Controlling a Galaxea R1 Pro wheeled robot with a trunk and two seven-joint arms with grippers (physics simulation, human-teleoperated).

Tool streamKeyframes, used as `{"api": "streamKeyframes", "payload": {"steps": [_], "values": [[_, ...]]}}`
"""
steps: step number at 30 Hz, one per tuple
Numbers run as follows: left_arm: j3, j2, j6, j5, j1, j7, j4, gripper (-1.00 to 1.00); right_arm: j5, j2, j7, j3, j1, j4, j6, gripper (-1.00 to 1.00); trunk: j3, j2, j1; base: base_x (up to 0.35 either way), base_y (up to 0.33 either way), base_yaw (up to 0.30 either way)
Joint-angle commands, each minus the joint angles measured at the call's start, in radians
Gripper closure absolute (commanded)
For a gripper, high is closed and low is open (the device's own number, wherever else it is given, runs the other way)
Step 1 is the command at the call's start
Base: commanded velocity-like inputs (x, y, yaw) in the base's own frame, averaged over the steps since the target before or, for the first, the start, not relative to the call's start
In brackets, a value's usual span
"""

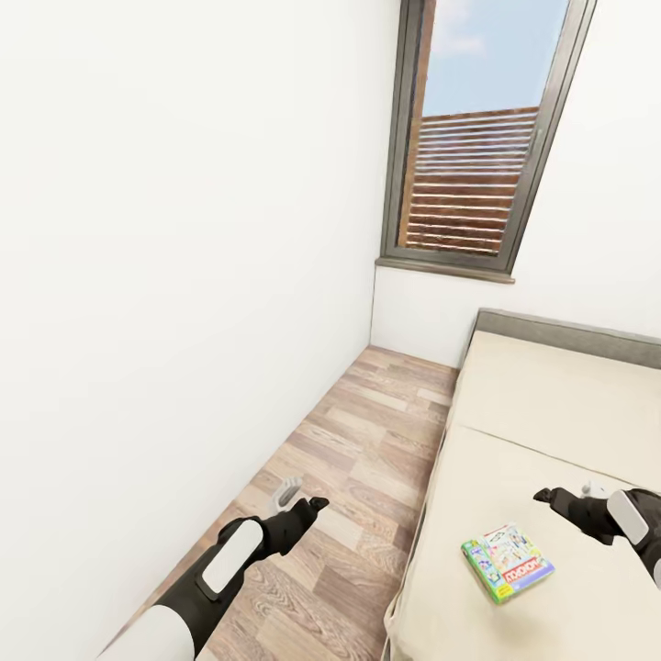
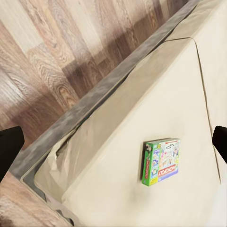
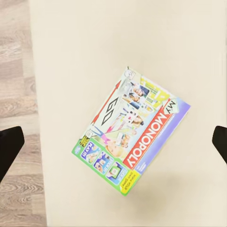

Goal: Put all the toys in the child's room - the three board games (two on the bed and one on the table), the two jigsaw puzzles on the table, and the tennis ball on the table - inside the toy box on the table in the child's room.

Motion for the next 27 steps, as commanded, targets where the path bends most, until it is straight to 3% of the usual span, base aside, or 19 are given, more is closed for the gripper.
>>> {"api": "streamKeyframes", "payload": {"steps": [1,9,16,27], "values": [[-0.002,0.000,0.001,0.011,0.000,0.010,-0.002,-1.00,0.006,0.000,0.005,-0.007,-0.001,-0.001,0.006,-1.00,-0.004,-0.008,0.004,0.000,0.000,-0.002],[-0.002,0.000,0.008,0.011,-0.001,0.009,-0.002,-1.00,0.004,0.002,0.005,-0.009,-0.001,-0.003,0.011,-1.00,-0.032,-0.064,0.035,0.000,0.000,0.000],[-0.002,-0.001,0.010,0.011,-0.001,0.004,-0.002,-1.00,-0.001,-0.004,0.005,-0.019,-0.002,0.003,0.086,-1.00,-0.054,-0.113,0.061,0.000,0.000,0.000],[-0.002,-0.001,0.011,0.011,-0.001,0.002,-0.002,-1.00,-0.001,-0.001,0.005,-0.021,-0.001,0.008,0.109,-1.00,-0.089,-0.190,0.104,0.000,0.000,0.000]]}}
